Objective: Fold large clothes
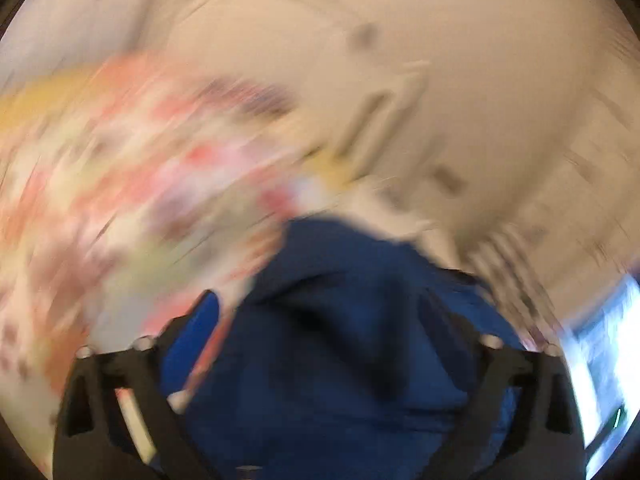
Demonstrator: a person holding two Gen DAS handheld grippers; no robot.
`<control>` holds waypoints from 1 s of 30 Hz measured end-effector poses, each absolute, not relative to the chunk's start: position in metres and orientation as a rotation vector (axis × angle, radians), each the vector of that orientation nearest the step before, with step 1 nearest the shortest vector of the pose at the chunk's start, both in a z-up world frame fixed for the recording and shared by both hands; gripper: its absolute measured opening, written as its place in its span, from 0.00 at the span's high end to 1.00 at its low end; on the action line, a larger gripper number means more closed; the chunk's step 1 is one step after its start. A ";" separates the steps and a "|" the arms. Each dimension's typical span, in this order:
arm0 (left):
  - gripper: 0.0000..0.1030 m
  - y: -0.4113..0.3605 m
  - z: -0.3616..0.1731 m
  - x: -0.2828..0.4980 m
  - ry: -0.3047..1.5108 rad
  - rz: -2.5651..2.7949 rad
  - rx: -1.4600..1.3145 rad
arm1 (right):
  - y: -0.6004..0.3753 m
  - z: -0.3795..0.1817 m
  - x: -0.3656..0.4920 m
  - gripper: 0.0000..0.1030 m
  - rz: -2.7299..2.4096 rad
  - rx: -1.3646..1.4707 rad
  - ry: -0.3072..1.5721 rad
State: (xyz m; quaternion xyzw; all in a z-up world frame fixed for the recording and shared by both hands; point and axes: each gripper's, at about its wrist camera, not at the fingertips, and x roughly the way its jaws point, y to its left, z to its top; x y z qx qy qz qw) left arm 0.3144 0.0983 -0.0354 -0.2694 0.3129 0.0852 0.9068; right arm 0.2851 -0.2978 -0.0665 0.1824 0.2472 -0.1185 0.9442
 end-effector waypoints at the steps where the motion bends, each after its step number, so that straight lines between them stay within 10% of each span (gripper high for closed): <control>1: 0.23 0.107 -0.043 0.312 0.668 0.192 -0.555 | -0.295 -0.067 0.286 0.15 -0.235 0.360 0.506; 16: 0.19 0.084 -0.090 0.332 0.912 0.162 -0.287 | -0.248 -0.059 0.289 0.15 -0.106 0.153 0.488; 30: 0.09 0.087 -0.092 0.332 0.906 0.165 -0.308 | -0.027 -0.079 0.312 0.20 0.346 -0.690 0.635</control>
